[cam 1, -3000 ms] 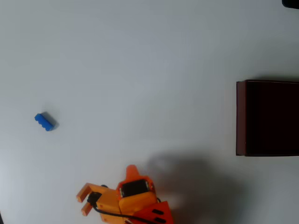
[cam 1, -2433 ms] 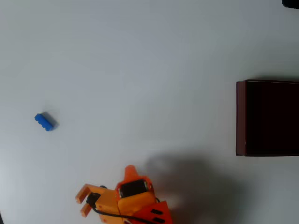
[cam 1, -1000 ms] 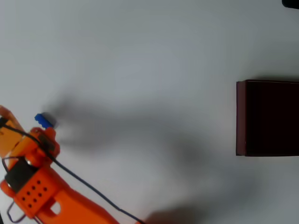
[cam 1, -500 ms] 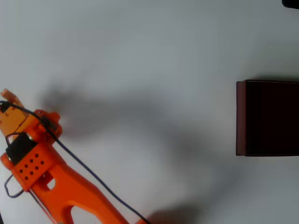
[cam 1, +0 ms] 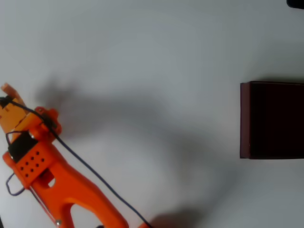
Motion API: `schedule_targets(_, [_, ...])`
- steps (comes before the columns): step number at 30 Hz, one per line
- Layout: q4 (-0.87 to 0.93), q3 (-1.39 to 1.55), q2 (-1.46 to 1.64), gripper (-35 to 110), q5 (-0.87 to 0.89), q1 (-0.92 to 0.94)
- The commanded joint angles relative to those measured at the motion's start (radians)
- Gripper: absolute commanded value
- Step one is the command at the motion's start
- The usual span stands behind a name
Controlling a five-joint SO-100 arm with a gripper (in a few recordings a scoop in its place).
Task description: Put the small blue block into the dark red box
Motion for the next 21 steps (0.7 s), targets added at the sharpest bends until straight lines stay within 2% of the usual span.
schedule_targets(1, [-0.057,0.046,0.026,18,0.028,-0.023])
schedule_targets(5, [-0.147,0.13,0.046,1,0.026,-0.008])
schedule_targets(10, [-0.189,0.216,0.117,0,0.011,-0.008])
schedule_targets(15, [-0.011,0.201,0.252,1,-0.103,0.049])
schedule_targets(21, [0.202,0.25,0.56,1,-0.376,0.206])
